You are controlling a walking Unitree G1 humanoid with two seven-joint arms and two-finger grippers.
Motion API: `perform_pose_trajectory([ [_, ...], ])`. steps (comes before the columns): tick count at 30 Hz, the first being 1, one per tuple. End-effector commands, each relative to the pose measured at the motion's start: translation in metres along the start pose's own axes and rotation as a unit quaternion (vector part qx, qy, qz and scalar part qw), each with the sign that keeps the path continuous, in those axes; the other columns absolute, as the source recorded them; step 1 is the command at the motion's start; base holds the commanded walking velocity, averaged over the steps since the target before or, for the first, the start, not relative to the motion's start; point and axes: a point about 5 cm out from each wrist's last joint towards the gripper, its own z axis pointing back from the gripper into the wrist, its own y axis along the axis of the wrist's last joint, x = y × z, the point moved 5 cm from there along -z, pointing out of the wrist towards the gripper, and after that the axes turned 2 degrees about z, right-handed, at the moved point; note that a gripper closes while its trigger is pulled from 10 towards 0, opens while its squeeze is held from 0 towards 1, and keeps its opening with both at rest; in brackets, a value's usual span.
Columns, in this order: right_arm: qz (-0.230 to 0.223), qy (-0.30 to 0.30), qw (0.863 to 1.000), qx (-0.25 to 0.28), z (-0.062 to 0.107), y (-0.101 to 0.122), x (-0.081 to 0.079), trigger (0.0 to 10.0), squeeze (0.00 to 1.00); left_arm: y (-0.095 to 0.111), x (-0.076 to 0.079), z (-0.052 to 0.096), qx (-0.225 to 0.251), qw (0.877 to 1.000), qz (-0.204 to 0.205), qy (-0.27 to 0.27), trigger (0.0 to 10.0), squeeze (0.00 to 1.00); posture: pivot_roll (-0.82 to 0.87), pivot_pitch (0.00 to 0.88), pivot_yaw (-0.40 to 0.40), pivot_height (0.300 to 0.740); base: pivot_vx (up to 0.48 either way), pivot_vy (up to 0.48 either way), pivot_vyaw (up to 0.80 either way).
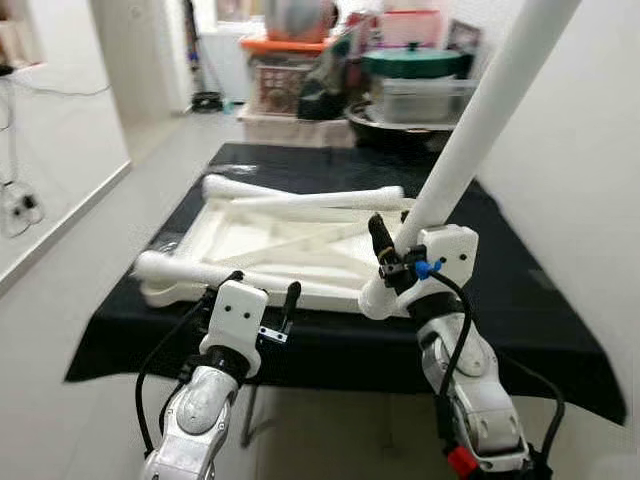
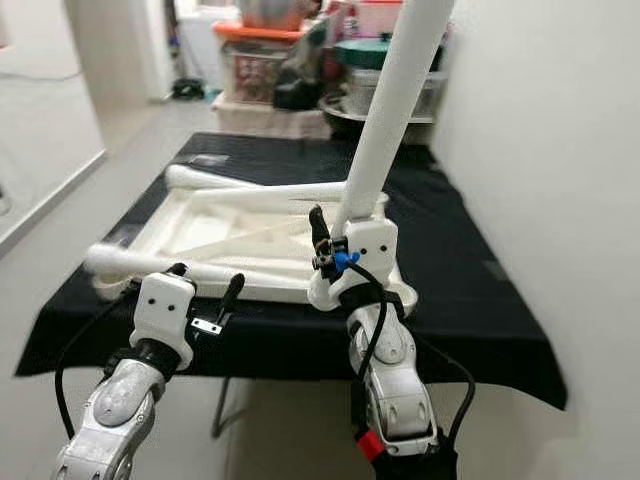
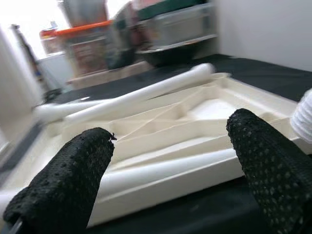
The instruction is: Building children table
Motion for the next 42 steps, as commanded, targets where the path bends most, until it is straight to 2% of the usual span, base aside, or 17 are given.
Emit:
perform_pose_trajectory([
  [1,-0.005,-0.004,1.0,0.0,-0.002,0.0,0.002,10.0,0.0,-0.005,0.001,-0.001,-0.01,1.0,-0.007,-0.004,10.0,0.0,0.01,0.0,-0.04,0.74,0.285,-0.349,0.0],
  [8,-0.001,-0.007,1.0,0.011,-0.011,0.007,0.009,10.0,0.0,-0.007,0.001,-0.003,-0.014,1.0,-0.011,-0.001,10.0,0.0,0.01,0.0,-0.041,0.74,0.268,-0.391,0.0],
  [18,0.004,-0.003,1.0,0.023,-0.022,0.015,0.016,10.0,0.0,-0.008,-0.001,-0.003,-0.018,1.0,0.005,0.009,10.0,0.0,0.01,0.0,-0.047,0.74,0.0,0.0,0.0],
  [25,0.003,-0.001,1.0,0.025,-0.024,0.016,0.016,10.0,0.0,-0.008,-0.002,-0.003,-0.015,1.0,-0.006,0.012,10.0,0.0,0.02,0.0,-0.048,0.74,0.0,0.0,0.0],
  [28,-0.009,0.056,0.998,0.019,-0.034,0.016,0.01,10.0,0.0,-0.01,0.002,-0.003,-0.024,1.0,0.005,0.001,10.0,0.0,0.01,0.0,-0.041,0.74,0.0,0.0,0.0],
  [31,-0.012,0.071,0.997,0.017,-0.035,0.015,0.008,10.0,0.0,-0.011,0.003,-0.003,-0.024,1.0,0.007,-0.001,10.0,0.0,0.01,0.0,-0.041,0.74,0.0,0.0,0.0],
  [33,0.009,0.098,0.995,0.014,-0.047,0.015,0.016,10.0,0.0,-0.014,0.008,0.001,-0.031,0.999,0.011,-0.015,10.0,0.0,0.02,0.0,-0.047,0.74,0.0,0.0,0.0],
  [35,0.034,0.088,0.995,0.007,-0.066,0.016,0.041,10.0,0.0,-0.016,0.013,0.006,-0.038,0.999,0.012,-0.025,10.0,0.0,0.03,0.0,-0.054,0.74,0.0,0.0,0.0],
  [36,0.034,0.088,0.995,0.007,-0.066,0.016,0.041,10.0,0.0,-0.016,0.013,0.006,-0.038,0.999,0.012,-0.025,10.0,0.0,0.03,0.0,-0.054,0.74,0.0,0.0,0.0],
  [38,0.023,0.078,0.997,-0.003,-0.076,0.019,0.061,10.0,0.0,-0.016,0.015,0.011,-0.039,0.999,0.012,-0.026,10.0,0.0,0.04,0.0,-0.063,0.74,0.0,0.0,0.0],
  [39,0.023,0.078,0.997,-0.003,-0.076,0.019,0.061,10.0,0.0,-0.016,0.015,0.011,-0.039,0.999,0.012,-0.026,10.0,0.0,0.04,0.0,-0.063,0.74,0.0,0.0,0.0],
  [42,-0.001,0.114,0.993,-0.036,-0.08,0.013,0.073,10.0,0.0,-0.017,0.017,0.016,-0.044,0.998,0.016,-0.032,10.0,0.0,0.05,0.0,-0.066,0.74,0.0,0.0,0.0],
])
